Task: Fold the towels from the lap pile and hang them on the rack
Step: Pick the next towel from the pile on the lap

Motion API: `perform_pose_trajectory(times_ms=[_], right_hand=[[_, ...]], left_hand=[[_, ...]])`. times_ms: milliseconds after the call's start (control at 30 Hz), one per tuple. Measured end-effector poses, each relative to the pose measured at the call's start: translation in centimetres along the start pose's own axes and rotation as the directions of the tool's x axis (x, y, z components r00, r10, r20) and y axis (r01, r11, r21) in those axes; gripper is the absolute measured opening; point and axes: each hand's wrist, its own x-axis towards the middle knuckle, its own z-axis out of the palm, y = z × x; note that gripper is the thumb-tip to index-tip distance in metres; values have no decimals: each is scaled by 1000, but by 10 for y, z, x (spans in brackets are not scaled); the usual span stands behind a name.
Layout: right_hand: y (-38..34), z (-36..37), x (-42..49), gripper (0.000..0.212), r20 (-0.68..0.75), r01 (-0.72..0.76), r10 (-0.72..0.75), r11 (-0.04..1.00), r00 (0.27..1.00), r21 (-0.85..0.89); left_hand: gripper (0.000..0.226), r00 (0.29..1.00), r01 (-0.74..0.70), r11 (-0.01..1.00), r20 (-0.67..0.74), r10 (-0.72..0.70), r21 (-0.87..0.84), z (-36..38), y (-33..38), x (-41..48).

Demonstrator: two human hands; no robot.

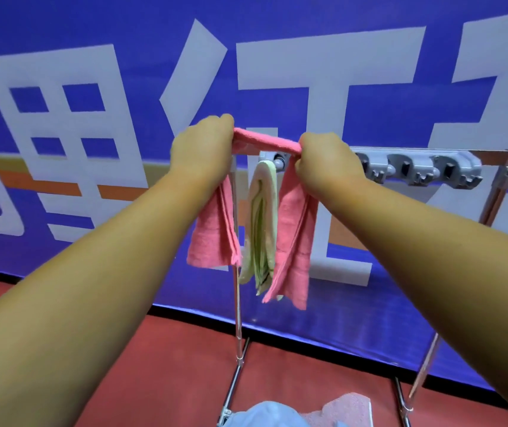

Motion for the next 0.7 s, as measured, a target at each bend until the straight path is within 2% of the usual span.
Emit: perform_pose_trajectory(times_ms=[233,467,567,700], right_hand=[[-6,16,26,10,26,37,-34,990,999,-137],[-7,50,19,31,99,210,-187,914,977,-346],[-3,66,13,41,103,227,-204,915,974,-334],[1,80,8,56,71,204,-192,936,979,-288]], left_hand=[[19,999,13,1000,37,-14,18,33,-11,23],[10,990,38,999,136,-34,-23,71,-21,6],[12,979,34,996,203,-16,-87,90,-24,-8],[19,981,30,983,193,5,-181,110,-22,-25]])
